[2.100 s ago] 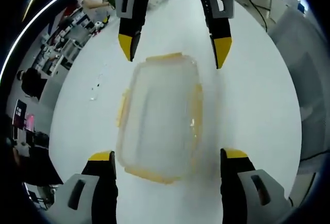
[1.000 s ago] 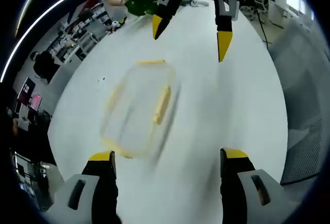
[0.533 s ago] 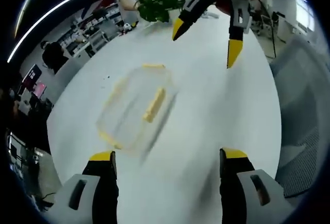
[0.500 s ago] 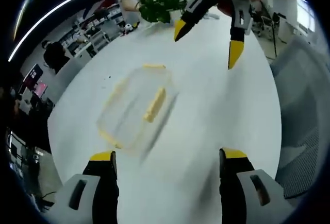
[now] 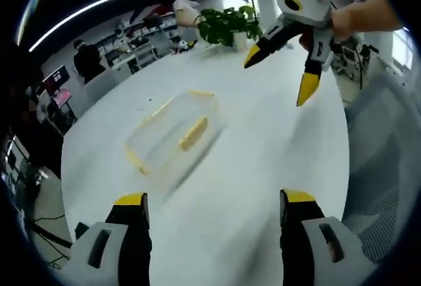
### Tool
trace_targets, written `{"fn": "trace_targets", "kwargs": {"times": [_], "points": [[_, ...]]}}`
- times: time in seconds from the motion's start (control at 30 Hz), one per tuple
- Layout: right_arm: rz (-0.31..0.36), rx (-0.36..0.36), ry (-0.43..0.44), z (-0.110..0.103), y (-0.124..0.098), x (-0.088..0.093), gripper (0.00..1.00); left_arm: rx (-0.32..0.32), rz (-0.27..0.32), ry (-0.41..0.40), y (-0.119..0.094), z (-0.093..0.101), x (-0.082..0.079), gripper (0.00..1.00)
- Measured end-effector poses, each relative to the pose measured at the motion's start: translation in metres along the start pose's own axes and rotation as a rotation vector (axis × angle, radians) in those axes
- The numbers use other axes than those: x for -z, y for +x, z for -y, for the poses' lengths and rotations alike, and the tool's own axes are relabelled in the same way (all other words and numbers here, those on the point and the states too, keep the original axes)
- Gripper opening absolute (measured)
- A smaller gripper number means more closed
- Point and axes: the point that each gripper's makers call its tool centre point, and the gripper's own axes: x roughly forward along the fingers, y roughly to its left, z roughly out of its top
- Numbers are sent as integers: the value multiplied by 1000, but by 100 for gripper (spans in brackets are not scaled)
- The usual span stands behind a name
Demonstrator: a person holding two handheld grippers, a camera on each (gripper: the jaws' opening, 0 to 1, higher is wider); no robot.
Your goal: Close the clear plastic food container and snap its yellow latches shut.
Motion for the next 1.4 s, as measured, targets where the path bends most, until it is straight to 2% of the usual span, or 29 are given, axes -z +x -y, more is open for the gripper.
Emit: {"fn": "trace_targets", "kwargs": {"times": [0.37,0.6,0.8,1.03,1.4], "points": [[78,29,91,-9,-14,6,72,-22,49,-91,-12,10,3,78],[131,56,137,-14,-25,8,73,-36,63,-117,-18,15,7,78],[137,78,165,-19,-34,21,73,-53,76,-168,-24,20,15,79],[153,92,186,-22,-43,30,73,-64,71,-190,-31,31,29,79],[167,115,215,-29,-54,42,72,-78,78,-222,-42,43,41,79]]}}
